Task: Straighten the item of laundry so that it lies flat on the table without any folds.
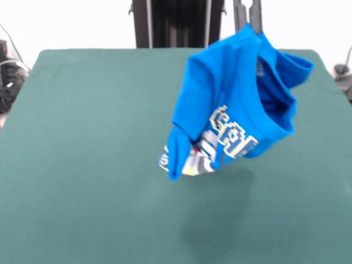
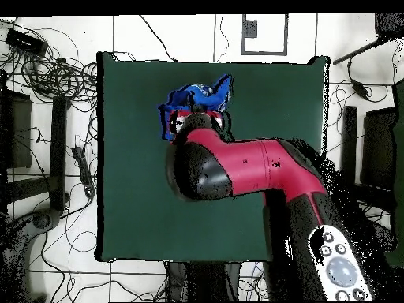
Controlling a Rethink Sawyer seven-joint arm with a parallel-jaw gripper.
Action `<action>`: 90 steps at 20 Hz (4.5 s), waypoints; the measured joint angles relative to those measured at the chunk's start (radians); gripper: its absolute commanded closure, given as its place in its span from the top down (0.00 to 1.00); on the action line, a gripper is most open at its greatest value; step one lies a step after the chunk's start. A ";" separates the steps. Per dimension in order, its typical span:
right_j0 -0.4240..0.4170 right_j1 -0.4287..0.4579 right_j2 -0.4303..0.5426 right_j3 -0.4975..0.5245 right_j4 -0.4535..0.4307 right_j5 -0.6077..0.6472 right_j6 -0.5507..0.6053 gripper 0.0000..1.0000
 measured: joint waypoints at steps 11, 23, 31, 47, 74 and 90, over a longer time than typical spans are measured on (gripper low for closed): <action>-0.016 -0.060 -0.023 0.000 0.036 0.046 0.000 1.00; -0.017 -0.062 -0.025 0.000 0.052 0.046 0.000 1.00; -0.015 -0.036 -0.042 -0.017 0.049 0.067 0.000 1.00; 0.079 0.100 -0.174 -0.054 0.024 0.071 0.000 1.00; 0.306 0.306 -0.398 -0.075 0.113 -0.037 0.000 1.00; 0.265 0.280 -0.399 -0.228 0.164 0.209 0.000 1.00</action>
